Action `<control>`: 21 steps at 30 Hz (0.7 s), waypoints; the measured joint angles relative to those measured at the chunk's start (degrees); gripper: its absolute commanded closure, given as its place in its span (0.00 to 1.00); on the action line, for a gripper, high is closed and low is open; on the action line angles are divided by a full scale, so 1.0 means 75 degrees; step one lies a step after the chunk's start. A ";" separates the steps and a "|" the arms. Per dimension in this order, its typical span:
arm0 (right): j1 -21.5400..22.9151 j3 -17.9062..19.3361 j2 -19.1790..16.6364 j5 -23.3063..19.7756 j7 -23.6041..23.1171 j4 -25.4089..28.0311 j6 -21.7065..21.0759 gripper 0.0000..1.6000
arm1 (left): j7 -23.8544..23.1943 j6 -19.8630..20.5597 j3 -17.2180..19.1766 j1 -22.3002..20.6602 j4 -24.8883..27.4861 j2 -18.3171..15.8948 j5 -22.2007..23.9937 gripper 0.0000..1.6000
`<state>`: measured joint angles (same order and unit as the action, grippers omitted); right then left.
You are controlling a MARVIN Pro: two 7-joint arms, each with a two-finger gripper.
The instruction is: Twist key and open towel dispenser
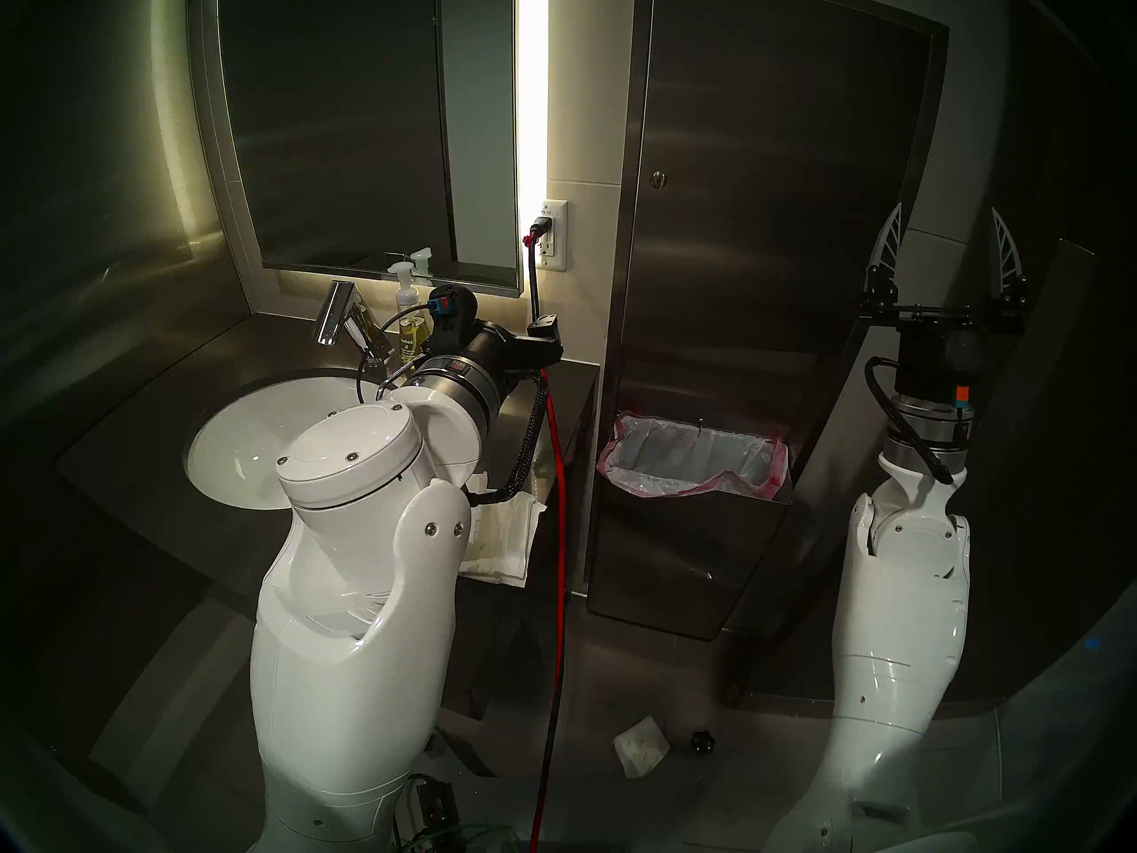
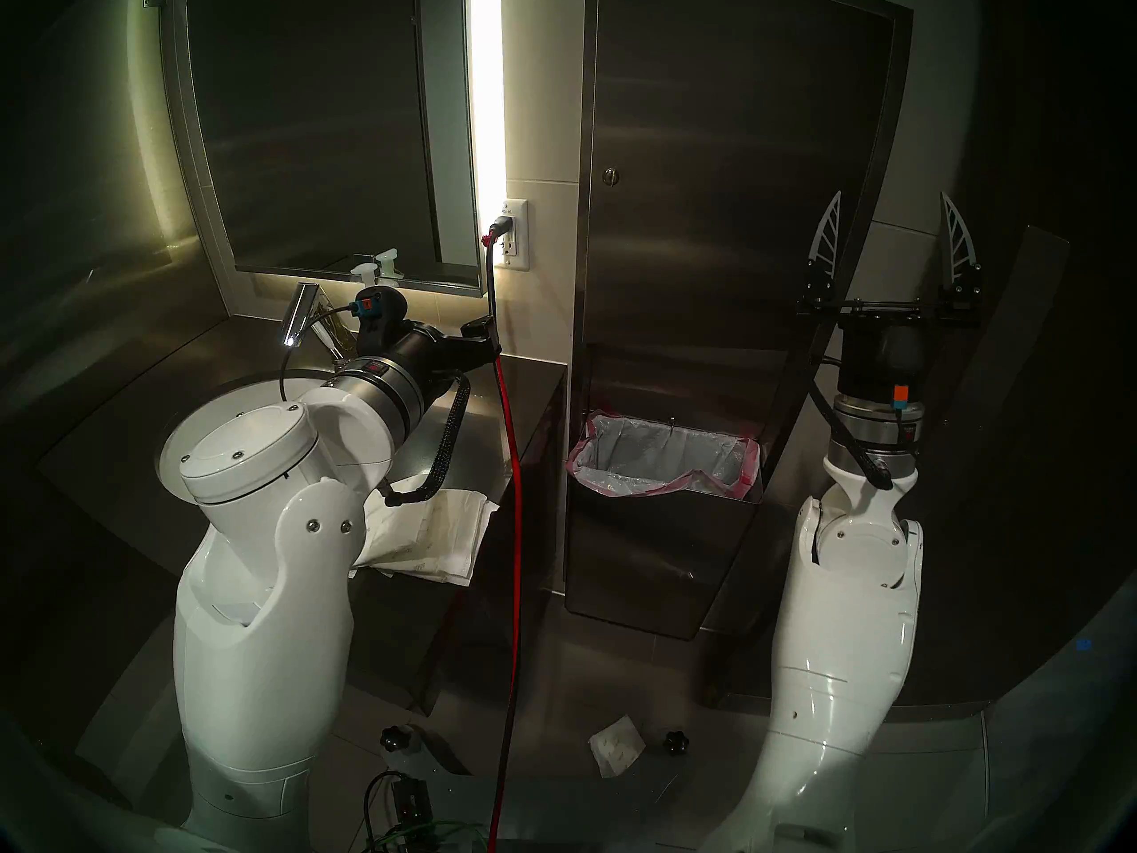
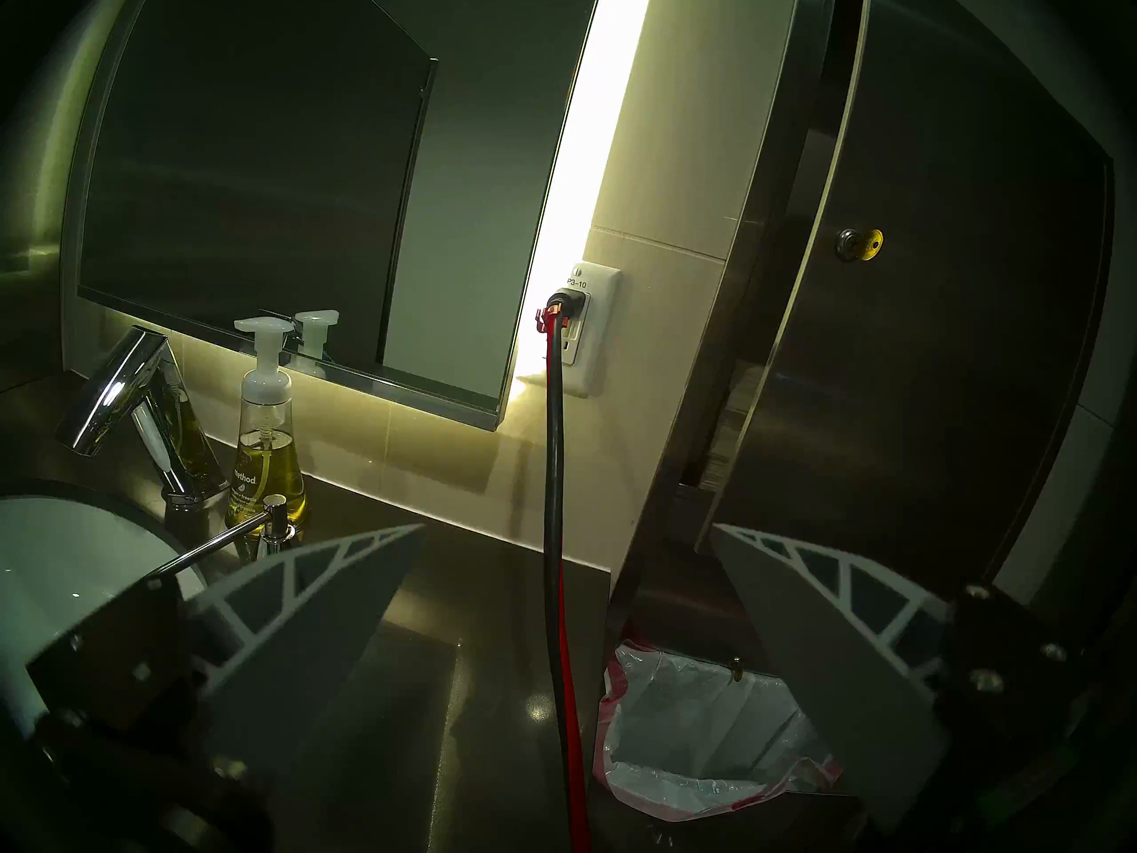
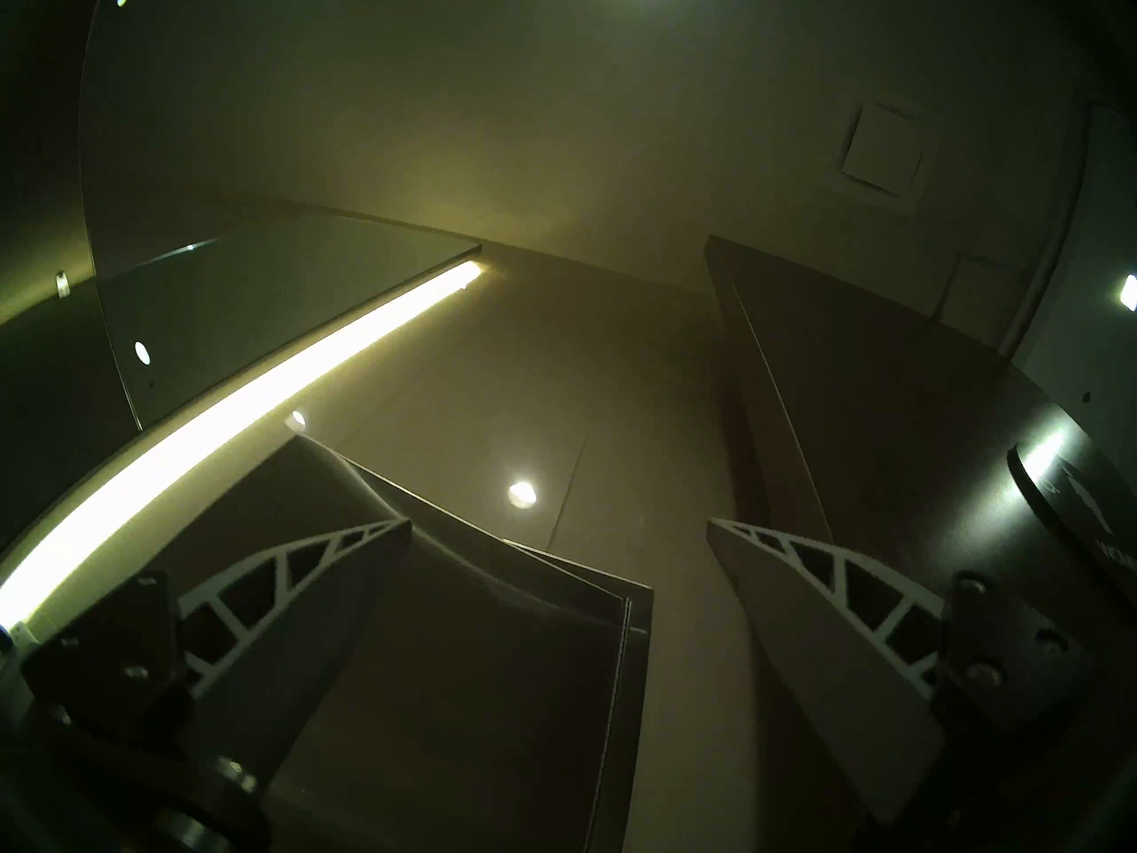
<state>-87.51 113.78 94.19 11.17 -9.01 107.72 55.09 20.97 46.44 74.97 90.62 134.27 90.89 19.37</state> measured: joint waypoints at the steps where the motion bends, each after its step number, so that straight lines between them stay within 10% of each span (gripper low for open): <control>1: -0.0112 -0.0036 -0.0018 -0.0097 -0.0054 0.0110 0.0000 0.00 | 0.0002 0.0000 0.0035 -0.0009 -0.0010 -0.0004 -0.0010 0.00; 5: -0.0532 -0.0160 -0.0070 -0.0470 -0.0280 0.0502 0.0000 0.00 | 0.0000 0.0000 0.0151 -0.0089 -0.0102 -0.0061 -0.0075 0.00; 6: -0.0610 -0.0182 -0.0081 -0.0542 -0.0321 0.0567 0.0000 0.00 | -0.0006 0.0000 0.0167 -0.0112 -0.0131 -0.0078 -0.0087 0.20; 7: -0.0730 -0.0217 -0.0100 -0.0652 -0.0386 0.0666 0.0000 0.00 | -0.0019 0.0000 0.0190 -0.0151 -0.0181 -0.0106 -0.0107 0.65; 9: -0.0925 -0.0270 -0.0137 -0.0833 -0.0497 0.0814 0.0000 0.00 | -0.0055 0.0000 0.0216 -0.0221 -0.0285 -0.0153 -0.0130 1.00; 21: -0.2101 -0.0538 -0.0529 -0.2055 -0.1181 0.1537 0.0000 0.00 | -0.0654 0.0002 0.0142 -0.0838 -0.0911 -0.0606 -0.0211 1.00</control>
<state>-103.26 109.75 90.22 -4.25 -17.86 119.25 55.09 16.07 46.45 76.04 84.34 127.44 86.35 17.79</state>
